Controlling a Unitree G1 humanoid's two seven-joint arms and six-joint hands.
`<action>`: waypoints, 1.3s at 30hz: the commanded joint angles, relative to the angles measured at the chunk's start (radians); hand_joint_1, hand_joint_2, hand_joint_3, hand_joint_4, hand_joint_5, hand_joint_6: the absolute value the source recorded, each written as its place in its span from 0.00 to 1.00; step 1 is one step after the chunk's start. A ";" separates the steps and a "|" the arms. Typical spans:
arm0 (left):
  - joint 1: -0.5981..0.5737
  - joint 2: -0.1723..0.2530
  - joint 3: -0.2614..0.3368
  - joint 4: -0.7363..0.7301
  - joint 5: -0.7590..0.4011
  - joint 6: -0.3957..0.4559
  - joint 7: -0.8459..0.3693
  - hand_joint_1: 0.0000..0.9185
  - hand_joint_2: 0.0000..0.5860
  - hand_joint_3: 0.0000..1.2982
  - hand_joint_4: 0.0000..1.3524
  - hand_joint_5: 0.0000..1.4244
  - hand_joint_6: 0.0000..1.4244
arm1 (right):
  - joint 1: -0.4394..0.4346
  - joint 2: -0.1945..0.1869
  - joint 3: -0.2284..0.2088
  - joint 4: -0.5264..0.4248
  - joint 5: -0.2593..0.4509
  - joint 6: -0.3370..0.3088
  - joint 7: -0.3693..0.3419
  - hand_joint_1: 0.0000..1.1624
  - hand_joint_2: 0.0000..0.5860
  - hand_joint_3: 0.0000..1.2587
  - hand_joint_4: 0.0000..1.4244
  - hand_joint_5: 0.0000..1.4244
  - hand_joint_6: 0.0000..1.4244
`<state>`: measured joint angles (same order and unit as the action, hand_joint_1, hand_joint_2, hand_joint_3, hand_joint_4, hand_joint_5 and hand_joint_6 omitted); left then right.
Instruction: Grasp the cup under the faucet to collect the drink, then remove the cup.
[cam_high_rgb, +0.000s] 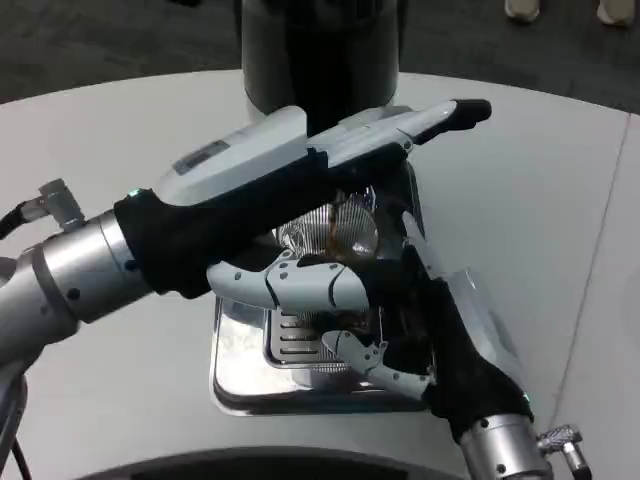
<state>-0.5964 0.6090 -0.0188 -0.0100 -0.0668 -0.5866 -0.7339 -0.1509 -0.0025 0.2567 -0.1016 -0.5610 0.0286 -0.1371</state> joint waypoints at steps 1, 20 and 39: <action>0.020 0.004 -0.019 -0.018 0.011 -0.002 -0.003 0.00 0.34 0.00 0.00 0.02 0.00 | -0.025 -0.006 0.002 0.040 0.032 -0.032 -0.002 0.56 0.37 0.00 0.02 0.00 0.11; 0.026 0.011 -0.014 -0.020 0.017 -0.004 0.006 0.00 0.34 0.00 0.00 0.02 0.00 | -0.104 0.010 0.001 0.141 0.081 -0.053 -0.038 0.57 0.36 0.00 0.03 0.00 0.11; 0.034 0.001 0.008 -0.012 0.017 -0.003 0.039 0.00 0.35 0.00 0.00 0.02 0.00 | -0.164 0.030 0.004 0.230 0.104 -0.084 -0.059 0.60 0.36 0.00 0.06 0.01 0.12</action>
<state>-0.5896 0.6097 -0.0173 -0.0176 -0.0636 -0.5855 -0.7131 -0.3117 0.0245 0.2567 0.1149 -0.4655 -0.0373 -0.1892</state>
